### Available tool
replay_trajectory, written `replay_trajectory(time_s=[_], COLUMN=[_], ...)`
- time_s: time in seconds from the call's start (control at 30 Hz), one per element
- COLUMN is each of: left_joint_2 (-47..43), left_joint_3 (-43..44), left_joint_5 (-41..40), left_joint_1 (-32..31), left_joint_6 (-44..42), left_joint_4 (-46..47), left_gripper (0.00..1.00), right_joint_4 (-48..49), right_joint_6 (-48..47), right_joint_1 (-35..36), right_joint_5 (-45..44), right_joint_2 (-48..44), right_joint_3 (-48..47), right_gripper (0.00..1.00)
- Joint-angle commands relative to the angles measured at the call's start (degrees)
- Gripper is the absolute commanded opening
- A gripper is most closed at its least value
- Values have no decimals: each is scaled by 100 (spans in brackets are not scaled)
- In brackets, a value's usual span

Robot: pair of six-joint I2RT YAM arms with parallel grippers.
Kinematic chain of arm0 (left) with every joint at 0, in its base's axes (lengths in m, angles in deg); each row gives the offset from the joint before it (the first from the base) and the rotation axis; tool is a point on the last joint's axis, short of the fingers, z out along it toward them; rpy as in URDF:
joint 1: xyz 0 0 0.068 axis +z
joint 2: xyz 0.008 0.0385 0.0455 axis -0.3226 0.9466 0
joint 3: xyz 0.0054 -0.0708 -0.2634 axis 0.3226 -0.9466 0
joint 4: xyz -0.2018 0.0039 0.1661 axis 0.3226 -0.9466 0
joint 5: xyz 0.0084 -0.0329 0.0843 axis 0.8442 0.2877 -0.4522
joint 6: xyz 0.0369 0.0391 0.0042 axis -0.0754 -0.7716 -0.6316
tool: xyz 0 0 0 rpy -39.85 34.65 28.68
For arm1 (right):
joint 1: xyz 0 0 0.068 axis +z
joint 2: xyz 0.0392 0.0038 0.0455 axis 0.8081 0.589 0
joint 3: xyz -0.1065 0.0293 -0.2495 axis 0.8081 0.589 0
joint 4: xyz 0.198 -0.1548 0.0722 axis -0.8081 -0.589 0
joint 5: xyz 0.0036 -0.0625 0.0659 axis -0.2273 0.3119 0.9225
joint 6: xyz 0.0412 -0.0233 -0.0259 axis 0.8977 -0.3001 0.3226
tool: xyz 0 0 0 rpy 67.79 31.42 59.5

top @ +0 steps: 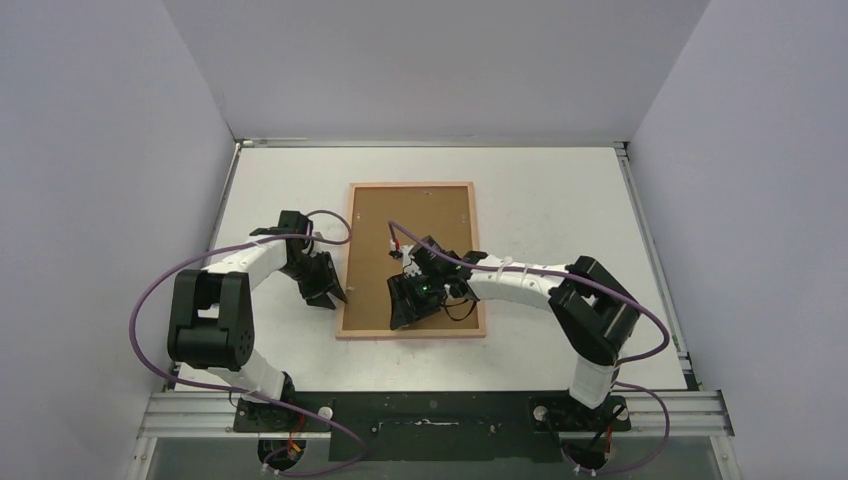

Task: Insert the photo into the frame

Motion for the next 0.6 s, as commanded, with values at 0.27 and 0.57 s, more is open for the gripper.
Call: replay_trajectory(time_s=[0.27, 0.57], left_joint_2=[130, 183], left_joint_3=[-119, -135], left_joint_5=[-102, -90], left_joint_1=[14, 14], left_joint_6=[5, 4], left_joint_4=[26, 48], left_gripper=[27, 19], right_joint_4=[488, 487], right_joint_6=[-68, -132], right_joint_1=[67, 179], right_joint_5=[-426, -404], right_joint_2=[150, 385], right_joint_3=[-22, 15], right_gripper=[46, 44])
